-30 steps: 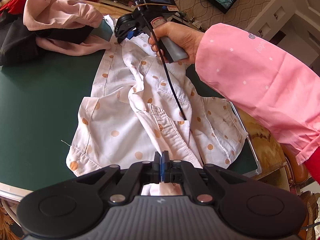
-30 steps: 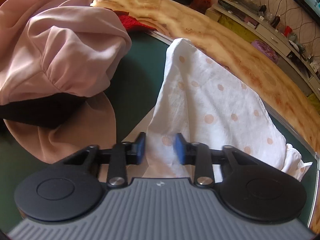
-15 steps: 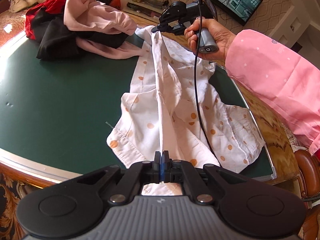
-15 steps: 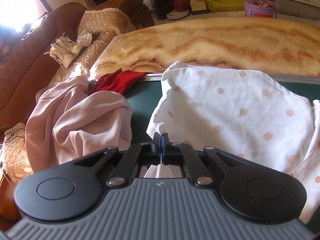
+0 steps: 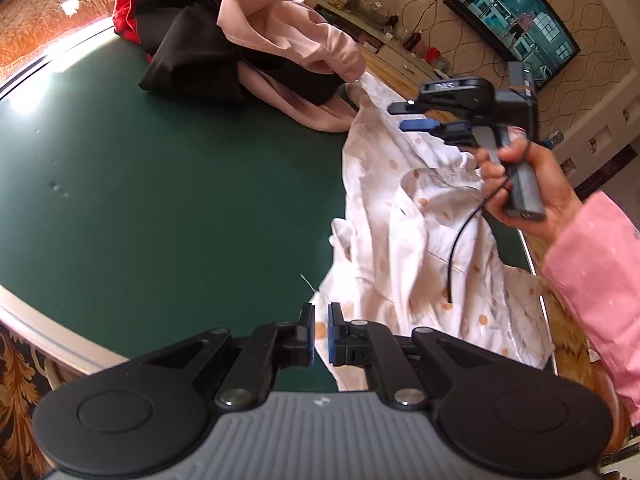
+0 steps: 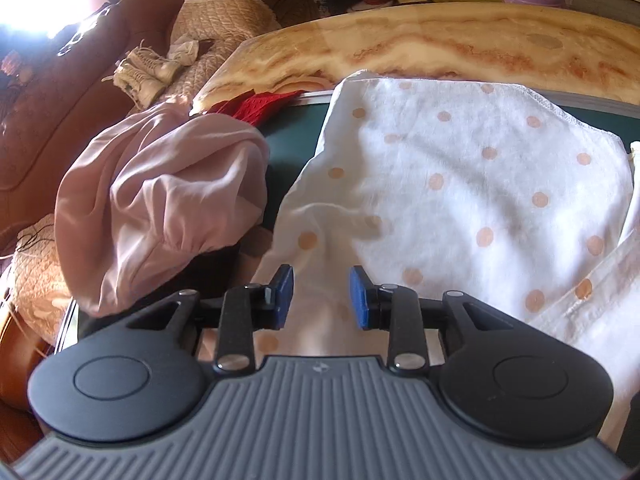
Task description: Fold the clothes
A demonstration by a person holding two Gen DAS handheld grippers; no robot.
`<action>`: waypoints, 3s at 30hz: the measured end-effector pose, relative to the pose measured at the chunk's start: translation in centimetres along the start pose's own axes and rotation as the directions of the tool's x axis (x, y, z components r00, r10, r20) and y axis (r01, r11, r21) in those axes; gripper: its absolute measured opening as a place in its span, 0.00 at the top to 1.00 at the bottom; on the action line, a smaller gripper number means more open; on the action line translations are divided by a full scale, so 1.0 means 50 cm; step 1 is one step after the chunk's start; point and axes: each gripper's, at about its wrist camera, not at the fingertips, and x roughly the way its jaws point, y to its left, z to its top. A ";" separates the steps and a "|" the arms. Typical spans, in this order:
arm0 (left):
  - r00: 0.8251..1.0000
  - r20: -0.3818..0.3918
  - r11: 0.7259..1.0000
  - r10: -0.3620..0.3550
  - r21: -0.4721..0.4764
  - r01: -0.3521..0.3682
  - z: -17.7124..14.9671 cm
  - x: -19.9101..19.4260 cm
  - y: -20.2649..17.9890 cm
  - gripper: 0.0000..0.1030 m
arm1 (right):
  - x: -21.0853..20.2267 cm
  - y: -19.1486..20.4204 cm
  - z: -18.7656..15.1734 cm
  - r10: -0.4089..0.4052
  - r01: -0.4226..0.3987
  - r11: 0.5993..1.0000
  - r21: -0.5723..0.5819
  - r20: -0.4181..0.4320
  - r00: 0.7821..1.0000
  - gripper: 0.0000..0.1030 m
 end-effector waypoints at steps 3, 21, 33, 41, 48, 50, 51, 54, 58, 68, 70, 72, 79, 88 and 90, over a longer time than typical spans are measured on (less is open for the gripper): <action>0.999 -0.041 0.999 0.002 0.034 0.000 0.015 0.034 -0.001 0.96 | -0.020 -0.005 -0.026 -0.023 0.023 0.999 -0.027 0.005 1.000 0.64; 0.987 -0.113 0.989 0.113 0.109 -0.101 -0.034 0.037 -0.045 1.00 | -0.018 -0.076 -0.063 -0.047 0.047 0.999 0.016 -0.009 0.999 0.64; 0.986 -0.134 0.993 0.102 0.074 -0.092 -0.043 0.008 -0.037 0.99 | -0.028 -0.085 -0.070 -0.012 0.012 0.999 0.046 0.002 1.000 0.64; 0.999 -0.028 0.993 -0.020 0.113 0.023 0.008 -0.022 -0.055 0.98 | -0.138 -0.034 -0.231 0.173 -0.179 0.981 -0.073 -0.078 0.982 0.58; 0.993 -0.121 0.985 0.006 0.172 0.015 0.004 0.046 -0.074 0.96 | -0.202 0.004 -0.347 0.252 -0.268 0.957 -0.110 -0.144 0.957 0.51; 0.991 -0.135 0.988 0.019 0.157 0.003 -0.011 0.055 -0.063 0.96 | -0.204 0.009 -0.366 0.240 -0.255 0.963 -0.090 -0.153 0.959 0.51; 0.991 -0.132 0.988 0.012 0.152 0.008 -0.014 0.054 -0.060 0.96 | -0.205 0.012 -0.375 0.234 -0.248 0.965 -0.081 -0.158 0.959 0.51; 0.991 -0.132 0.990 0.004 0.139 0.014 -0.018 0.052 -0.053 0.96 | -0.208 0.020 -0.403 0.216 -0.228 0.972 -0.051 -0.172 0.961 0.51; 0.991 -0.131 0.992 -0.004 0.121 0.020 -0.014 0.056 -0.045 0.96 | -0.211 0.030 -0.441 0.193 -0.199 0.980 -0.012 -0.192 0.962 0.53; 0.995 -0.103 0.998 -0.011 0.055 0.017 -0.004 0.035 -0.015 0.96 | -0.275 0.144 -0.476 0.269 -0.295 0.925 -0.239 -0.136 0.954 0.90; 0.998 -0.070 1.000 0.008 0.025 -0.006 0.007 0.018 -0.002 0.96 | -0.276 0.195 -0.491 0.274 -0.333 0.877 -0.345 -0.211 0.938 0.90; 0.999 -0.043 1.000 0.006 -0.006 -0.006 0.021 0.004 0.008 0.96 | -0.264 0.231 -0.506 0.244 -0.337 0.846 -0.414 -0.262 0.934 0.88; 0.998 -0.032 0.993 -0.059 0.104 0.062 0.053 0.000 -0.063 0.86 | -0.289 0.180 -0.481 0.197 -0.216 0.935 -0.279 -0.097 0.976 0.51; 0.997 -0.048 0.990 -0.054 0.130 0.059 0.044 0.014 -0.099 0.74 | -0.238 0.109 -0.464 0.093 -0.096 0.995 -0.027 -0.090 0.992 0.41; 0.998 -0.043 0.991 -0.042 0.126 0.047 0.044 0.007 -0.092 0.71 | -0.230 0.136 -0.469 0.045 -0.052 0.993 -0.102 -0.078 0.996 0.42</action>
